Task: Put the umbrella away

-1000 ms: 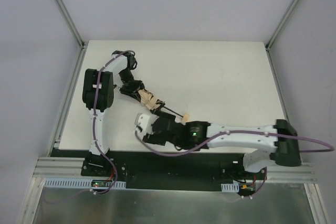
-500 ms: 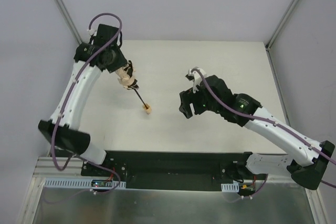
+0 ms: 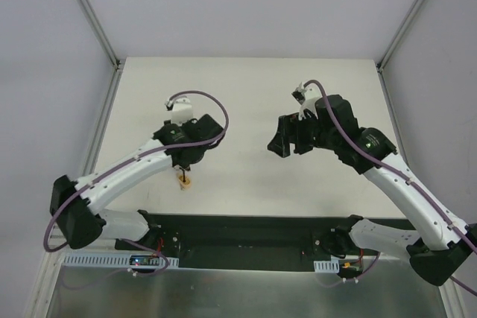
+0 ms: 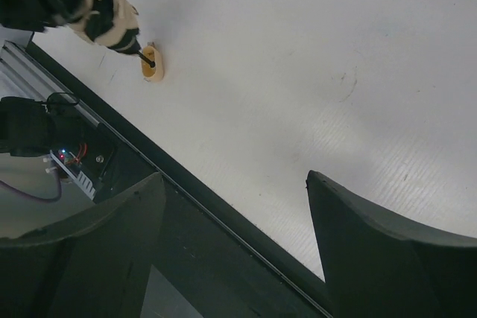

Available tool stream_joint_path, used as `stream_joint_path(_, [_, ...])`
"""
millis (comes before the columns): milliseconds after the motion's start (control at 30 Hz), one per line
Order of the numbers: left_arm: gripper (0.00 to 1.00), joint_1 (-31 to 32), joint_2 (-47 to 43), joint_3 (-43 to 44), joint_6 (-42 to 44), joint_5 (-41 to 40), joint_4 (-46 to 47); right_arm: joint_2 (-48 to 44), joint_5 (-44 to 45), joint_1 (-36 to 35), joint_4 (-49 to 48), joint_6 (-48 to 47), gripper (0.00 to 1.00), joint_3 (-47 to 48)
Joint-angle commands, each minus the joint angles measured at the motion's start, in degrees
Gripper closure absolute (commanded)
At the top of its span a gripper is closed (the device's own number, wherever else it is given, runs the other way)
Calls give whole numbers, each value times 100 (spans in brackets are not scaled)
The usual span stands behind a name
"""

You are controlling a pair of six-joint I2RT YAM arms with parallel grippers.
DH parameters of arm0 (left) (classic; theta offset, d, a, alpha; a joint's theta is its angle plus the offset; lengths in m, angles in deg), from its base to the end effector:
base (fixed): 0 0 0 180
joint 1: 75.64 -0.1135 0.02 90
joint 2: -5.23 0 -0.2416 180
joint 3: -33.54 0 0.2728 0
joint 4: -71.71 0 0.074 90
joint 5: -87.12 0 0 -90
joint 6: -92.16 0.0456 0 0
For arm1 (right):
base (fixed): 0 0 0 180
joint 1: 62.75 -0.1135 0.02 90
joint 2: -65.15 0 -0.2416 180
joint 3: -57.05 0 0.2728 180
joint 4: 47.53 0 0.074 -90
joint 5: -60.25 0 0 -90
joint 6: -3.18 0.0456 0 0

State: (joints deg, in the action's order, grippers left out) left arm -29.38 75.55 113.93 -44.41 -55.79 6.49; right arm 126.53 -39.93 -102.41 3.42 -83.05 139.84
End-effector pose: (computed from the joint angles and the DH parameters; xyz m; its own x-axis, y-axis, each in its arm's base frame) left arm 0.2097 -0.1665 0.3054 -0.4776 -0.1344 -0.8682 -0.3292 0.9436 0.0351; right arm 0.1963 0.1732 0.3666 -0.4278 -0.2706 -0.8624 -0.7200 0.6788 0.1442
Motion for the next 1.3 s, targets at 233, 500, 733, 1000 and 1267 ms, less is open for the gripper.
stream_joint_path(233, [100,50,1492,-1223,-2991,130,-215,-680,-442,275,78,273,21,-531])
stream_joint_path(500, [100,-1019,1651,-195,-884,1631,-777,-795,-424,336,87,273,20,-610])
stream_joint_path(733, [80,-2523,1720,157,718,1441,-1226,-725,-687,354,79,291,18,-496])
stream_joint_path(1000, [25,-3387,2038,316,1430,1669,-753,-637,-881,362,140,291,14,-320])
stream_joint_path(1267, [1,-3387,730,1307,1466,3590,-813,-408,549,371,1614,274,6,460])
